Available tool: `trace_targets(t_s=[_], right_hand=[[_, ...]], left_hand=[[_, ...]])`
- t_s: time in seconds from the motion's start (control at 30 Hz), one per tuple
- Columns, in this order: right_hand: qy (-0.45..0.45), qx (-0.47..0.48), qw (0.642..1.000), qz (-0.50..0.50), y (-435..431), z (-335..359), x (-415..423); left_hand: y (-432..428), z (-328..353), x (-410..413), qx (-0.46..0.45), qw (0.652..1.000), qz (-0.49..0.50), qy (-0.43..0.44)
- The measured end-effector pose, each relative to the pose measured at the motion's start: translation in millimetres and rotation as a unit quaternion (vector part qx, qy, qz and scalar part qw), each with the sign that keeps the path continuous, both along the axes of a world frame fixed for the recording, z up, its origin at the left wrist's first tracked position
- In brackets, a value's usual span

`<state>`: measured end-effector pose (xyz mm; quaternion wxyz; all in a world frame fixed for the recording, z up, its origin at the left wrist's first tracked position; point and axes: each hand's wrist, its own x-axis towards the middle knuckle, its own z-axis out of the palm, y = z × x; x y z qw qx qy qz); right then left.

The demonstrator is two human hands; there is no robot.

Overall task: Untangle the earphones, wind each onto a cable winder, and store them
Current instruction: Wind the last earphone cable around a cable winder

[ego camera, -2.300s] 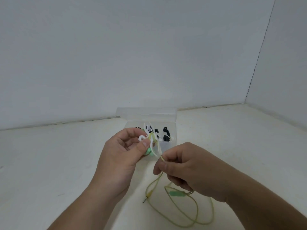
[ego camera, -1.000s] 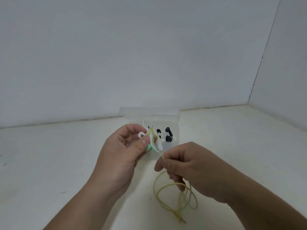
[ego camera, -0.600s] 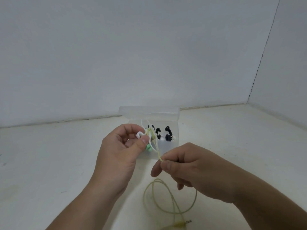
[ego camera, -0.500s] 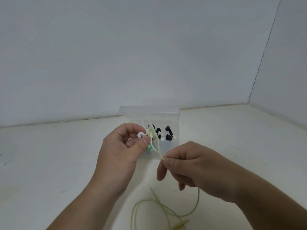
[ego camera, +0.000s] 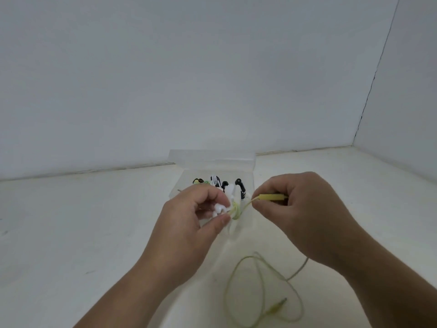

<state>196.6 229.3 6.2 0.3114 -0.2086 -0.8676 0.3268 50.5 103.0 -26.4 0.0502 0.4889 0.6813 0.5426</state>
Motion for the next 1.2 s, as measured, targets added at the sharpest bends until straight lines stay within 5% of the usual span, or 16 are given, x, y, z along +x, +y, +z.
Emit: trace_targets(t_s=[0.17,0.3,0.43,0.7,0.93,1.2], right_hand=[[-0.005,0.040,0.999,0.025,1,0,2],[0.053,-0.017,0.998,0.034,5,5,5],[0.099,-0.095,0.991,0.005,11,2,2],[0.072,-0.163,0.984,-0.009,10,-12,-9],[-0.110,-0.189,0.973,0.078,-10,-28,-22],[-0.136,-0.124,0.978,0.102,-20,-25,-21]], left_hand=[[-2,0,1,-0.049,0.999,-0.023,0.002],[-1,0,2,-0.092,0.993,-0.066,-0.016],[-2,-1,4,-0.120,0.970,-0.166,-0.135],[-2,3,3,-0.001,0.931,-0.264,-0.253],[6,-3,-6,0.146,0.939,-0.118,-0.288],[6,-1,-8,0.140,0.967,0.011,-0.214]])
